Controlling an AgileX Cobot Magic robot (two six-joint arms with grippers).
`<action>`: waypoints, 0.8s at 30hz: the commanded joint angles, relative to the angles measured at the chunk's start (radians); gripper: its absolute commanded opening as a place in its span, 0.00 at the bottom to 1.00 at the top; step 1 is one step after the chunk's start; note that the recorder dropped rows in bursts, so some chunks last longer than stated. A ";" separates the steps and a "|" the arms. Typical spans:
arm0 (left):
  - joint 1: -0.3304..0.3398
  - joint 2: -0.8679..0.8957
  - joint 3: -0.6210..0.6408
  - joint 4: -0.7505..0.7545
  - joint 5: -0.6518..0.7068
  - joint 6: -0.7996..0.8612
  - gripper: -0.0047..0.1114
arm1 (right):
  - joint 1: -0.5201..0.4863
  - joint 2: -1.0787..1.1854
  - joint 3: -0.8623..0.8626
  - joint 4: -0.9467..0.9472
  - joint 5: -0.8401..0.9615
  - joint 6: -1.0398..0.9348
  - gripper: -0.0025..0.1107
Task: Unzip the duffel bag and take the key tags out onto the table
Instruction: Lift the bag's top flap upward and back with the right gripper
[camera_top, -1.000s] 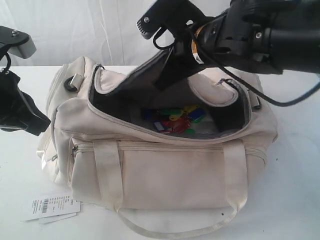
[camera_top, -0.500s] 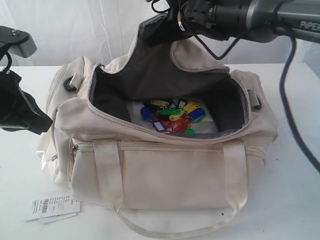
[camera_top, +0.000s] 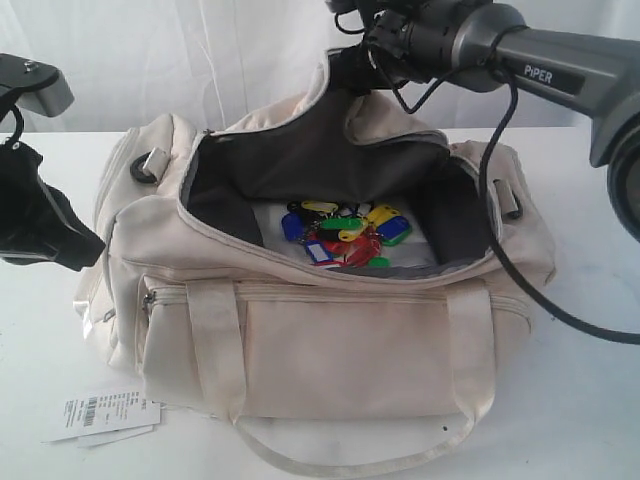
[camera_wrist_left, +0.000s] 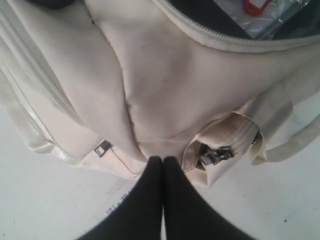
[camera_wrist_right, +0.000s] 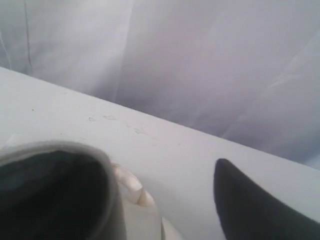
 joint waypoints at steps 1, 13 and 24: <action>-0.006 -0.010 0.005 -0.018 0.028 -0.005 0.04 | -0.010 -0.046 -0.033 0.014 0.032 -0.029 0.68; -0.006 -0.010 0.005 -0.018 0.035 -0.005 0.04 | -0.010 -0.131 -0.037 0.075 0.247 -0.185 0.65; -0.006 -0.010 -0.019 -0.021 0.083 -0.001 0.04 | -0.010 -0.131 -0.037 0.336 0.423 -0.469 0.61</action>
